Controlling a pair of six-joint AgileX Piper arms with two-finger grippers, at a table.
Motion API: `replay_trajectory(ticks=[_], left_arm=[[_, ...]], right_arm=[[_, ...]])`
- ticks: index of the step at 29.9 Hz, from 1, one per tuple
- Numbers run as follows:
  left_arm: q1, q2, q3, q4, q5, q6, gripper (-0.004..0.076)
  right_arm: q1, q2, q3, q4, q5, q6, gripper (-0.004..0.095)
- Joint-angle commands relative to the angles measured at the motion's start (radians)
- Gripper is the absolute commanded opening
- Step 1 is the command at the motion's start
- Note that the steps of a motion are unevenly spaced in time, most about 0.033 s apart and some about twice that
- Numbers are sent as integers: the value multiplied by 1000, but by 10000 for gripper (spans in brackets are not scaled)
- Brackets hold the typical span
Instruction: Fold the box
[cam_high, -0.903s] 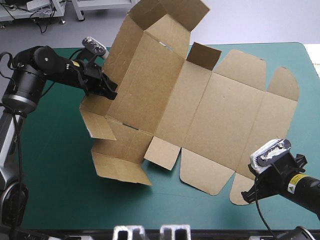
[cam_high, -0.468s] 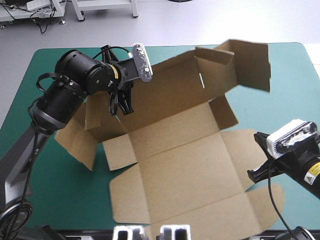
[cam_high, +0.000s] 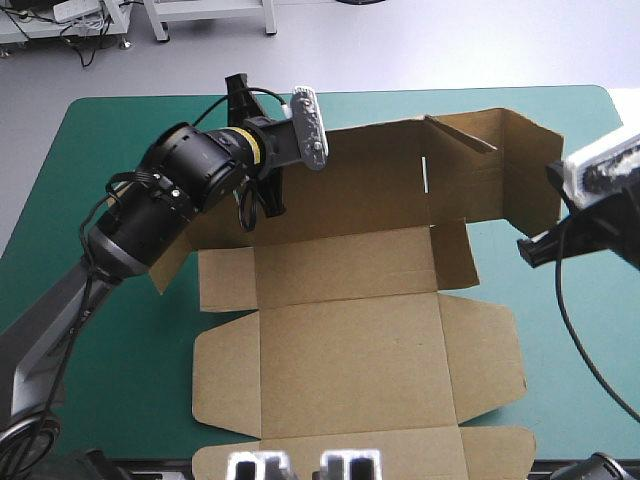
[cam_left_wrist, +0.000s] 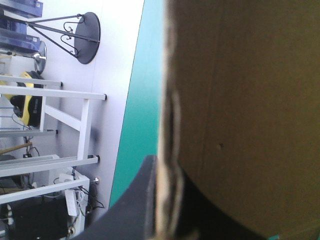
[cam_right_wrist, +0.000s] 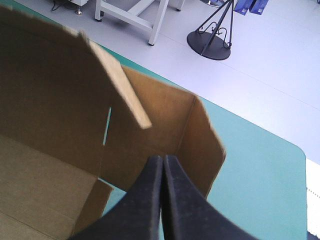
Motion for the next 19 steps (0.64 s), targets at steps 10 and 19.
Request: replay_trajectory(ticks=[10,19], left_arm=[[-140,-136,349,531,-245,-342,-10],[-140,-244,648,881,-408,-680,-10]], right_arm=[[3,294,-343,-87,87,-45,-25],[-59,463,-358,31,56,-68,-25]])
